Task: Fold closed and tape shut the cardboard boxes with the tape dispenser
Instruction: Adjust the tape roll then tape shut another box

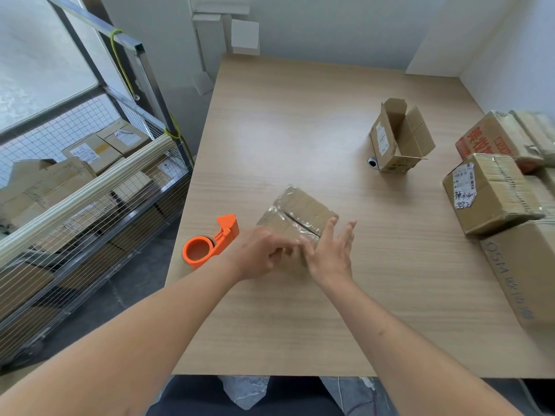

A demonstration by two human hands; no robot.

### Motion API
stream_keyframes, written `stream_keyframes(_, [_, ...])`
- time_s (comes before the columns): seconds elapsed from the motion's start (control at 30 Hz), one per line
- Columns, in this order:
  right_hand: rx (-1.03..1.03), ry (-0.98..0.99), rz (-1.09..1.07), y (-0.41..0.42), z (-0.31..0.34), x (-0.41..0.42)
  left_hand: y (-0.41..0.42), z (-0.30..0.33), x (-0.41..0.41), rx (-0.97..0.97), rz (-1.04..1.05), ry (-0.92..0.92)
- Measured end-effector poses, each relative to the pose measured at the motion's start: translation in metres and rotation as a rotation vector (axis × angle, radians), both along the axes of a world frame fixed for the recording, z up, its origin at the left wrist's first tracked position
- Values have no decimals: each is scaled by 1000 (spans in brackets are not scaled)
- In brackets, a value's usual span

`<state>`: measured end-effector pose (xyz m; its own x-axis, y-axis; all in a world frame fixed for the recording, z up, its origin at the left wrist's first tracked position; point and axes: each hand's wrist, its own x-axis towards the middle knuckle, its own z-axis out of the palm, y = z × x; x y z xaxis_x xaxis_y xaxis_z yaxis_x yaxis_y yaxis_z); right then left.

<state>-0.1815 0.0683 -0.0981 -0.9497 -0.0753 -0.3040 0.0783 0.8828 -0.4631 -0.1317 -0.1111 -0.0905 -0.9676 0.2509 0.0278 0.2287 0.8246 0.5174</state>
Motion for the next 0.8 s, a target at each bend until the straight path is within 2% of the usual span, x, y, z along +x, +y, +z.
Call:
stream_keyframes(0.1, [53,30,56,-1,-1,-5,-3,0,-4,112,-9,117])
stream_keyframes(0.17, [107,84,115,-5,-1,-11,-9,-2,-10,149,58,110])
stream_keyframes(0.3, [147,106,156,-4,-5,-28,-25,-9,-15,-20,-29,-120])
stream_keyframes(0.4, [142,34,214,-4,-6,-40,-30,-13,-13,-19,-63,-172])
stream_keyframes(0.5, [199,79,256,-6,-6,-35,-31,-15,-10,-174,-97,-254])
stream_keyframes(0.6, [146,298,280,1,-5,-18,-30,-14,-8,-267,-108,-269])
stream_keyframes(0.67, [119,366,333,7,-2,-11,-32,-13,-9,-269,-118,-277])
stream_keyframes(0.73, [170,366,400,11,-1,-8,-32,-15,-10,-271,-115,-273])
stream_keyframes(0.8, [259,268,481,13,-2,-7,-28,-17,-10,-273,-78,-257])
